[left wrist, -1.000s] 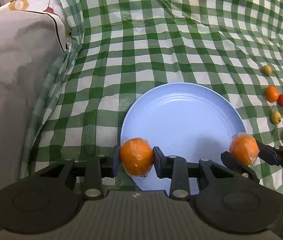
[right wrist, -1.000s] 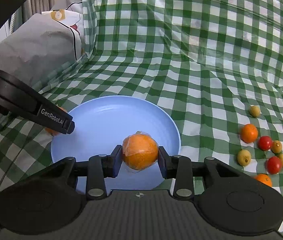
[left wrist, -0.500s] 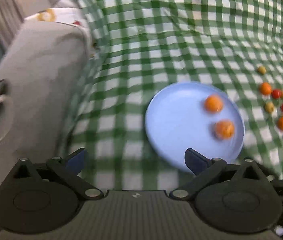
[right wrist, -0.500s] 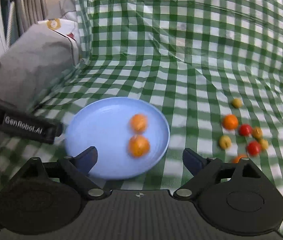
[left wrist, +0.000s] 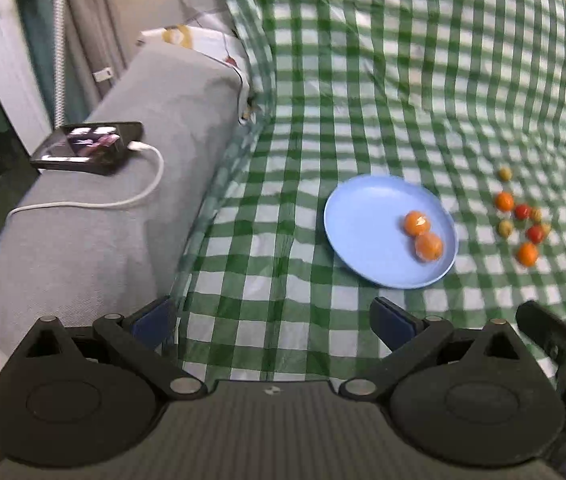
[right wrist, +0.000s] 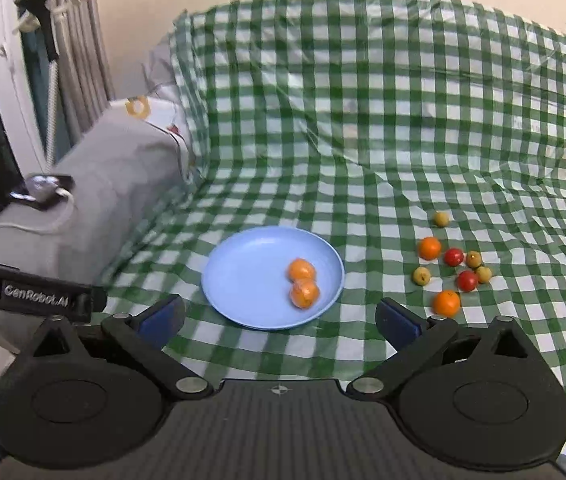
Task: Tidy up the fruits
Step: 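Lift the right tool back away from the plate, then grasp a yellow fruit with the left tool while the right tool grasps a red tomato, then carry both fruits to the blue plate and open both tools over it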
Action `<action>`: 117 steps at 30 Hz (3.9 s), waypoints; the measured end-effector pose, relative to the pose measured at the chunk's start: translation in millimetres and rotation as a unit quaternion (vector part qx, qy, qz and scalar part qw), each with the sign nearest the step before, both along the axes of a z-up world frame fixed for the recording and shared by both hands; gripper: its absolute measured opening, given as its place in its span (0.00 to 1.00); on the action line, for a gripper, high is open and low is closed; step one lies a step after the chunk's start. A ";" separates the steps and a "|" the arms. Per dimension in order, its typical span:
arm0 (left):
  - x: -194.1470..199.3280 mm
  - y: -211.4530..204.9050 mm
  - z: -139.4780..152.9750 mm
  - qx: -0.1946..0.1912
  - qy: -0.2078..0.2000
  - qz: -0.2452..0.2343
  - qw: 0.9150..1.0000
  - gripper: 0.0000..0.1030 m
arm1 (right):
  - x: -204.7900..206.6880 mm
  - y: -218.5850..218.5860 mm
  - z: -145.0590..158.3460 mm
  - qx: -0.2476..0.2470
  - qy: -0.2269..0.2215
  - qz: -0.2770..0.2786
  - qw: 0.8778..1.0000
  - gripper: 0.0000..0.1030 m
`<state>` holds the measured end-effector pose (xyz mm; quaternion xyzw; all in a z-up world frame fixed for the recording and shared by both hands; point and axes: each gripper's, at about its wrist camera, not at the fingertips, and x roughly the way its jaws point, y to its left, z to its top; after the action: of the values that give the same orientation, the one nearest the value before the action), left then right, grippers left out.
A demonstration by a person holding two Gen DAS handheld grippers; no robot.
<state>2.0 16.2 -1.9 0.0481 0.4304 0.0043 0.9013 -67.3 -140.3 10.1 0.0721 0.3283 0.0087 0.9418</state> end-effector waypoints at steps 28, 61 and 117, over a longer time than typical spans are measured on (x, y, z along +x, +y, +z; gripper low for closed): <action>-36.0 -15.5 22.0 0.016 -0.018 -0.008 1.000 1.00 | -40.1 -9.0 9.2 0.021 -0.040 -0.032 0.998 0.99; 143.3 -226.2 -110.5 0.037 0.075 -0.158 0.984 1.00 | 91.7 -213.7 -161.7 -0.044 0.023 -0.258 0.965 0.99; 208.9 -346.2 -165.9 -0.027 0.094 -0.310 0.946 0.27 | 145.3 -272.7 -212.6 -0.055 0.014 -0.248 0.967 0.29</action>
<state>210.9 -330.0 -167.8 0.1549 0.4766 -0.2918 0.8147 78.0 -413.0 -202.5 0.0998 0.3129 -0.2439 0.9125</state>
